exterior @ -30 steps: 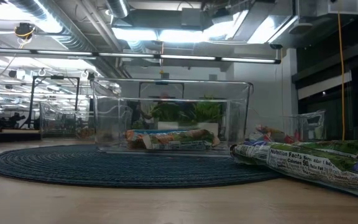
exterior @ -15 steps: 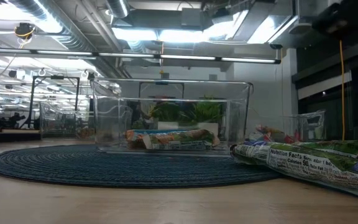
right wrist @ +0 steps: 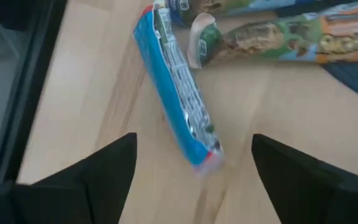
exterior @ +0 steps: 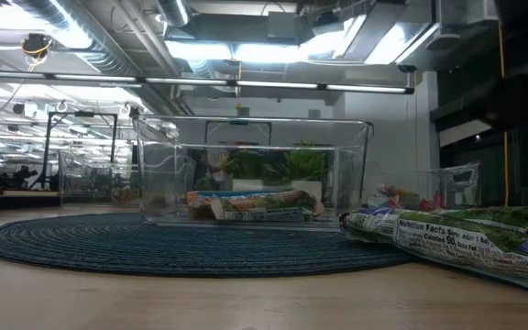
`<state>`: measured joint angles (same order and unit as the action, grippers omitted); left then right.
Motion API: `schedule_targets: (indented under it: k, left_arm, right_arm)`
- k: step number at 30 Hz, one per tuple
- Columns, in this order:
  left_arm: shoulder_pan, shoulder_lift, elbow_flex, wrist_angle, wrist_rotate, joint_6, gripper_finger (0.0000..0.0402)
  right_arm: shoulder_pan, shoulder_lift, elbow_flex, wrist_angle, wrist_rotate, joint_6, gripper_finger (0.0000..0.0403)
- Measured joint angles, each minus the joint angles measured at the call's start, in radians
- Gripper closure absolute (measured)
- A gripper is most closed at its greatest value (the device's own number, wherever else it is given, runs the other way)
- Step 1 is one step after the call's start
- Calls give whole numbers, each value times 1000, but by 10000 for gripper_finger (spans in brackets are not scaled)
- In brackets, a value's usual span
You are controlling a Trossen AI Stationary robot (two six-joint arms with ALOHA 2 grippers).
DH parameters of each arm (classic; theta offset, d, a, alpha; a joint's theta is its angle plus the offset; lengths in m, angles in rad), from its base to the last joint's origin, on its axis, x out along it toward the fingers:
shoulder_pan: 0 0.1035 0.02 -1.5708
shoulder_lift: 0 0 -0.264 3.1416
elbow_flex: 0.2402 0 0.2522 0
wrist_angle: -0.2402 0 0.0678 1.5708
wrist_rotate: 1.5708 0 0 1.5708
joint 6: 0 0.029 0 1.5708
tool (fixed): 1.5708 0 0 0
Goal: Pick and place Granola Bars by type
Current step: Put the red granola bar into the top right transparent bin
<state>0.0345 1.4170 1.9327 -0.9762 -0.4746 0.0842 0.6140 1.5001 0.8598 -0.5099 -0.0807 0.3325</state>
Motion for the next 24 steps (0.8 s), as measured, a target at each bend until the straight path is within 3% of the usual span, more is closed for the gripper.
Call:
schedule_targets:
  k: [7,13,24]
  left_arm:
    - [0,0,0,0,-1,-19,258]
    - [0,0,0,0,-2,-19,258]
    - [0,0,0,1,-2,-19,258]
  right_arm:
    - [0,108,-12,77,27,0,94]
    - [0,187,-9,86,35,-1,128]
    - [-1,184,-12,82,81,29,271]
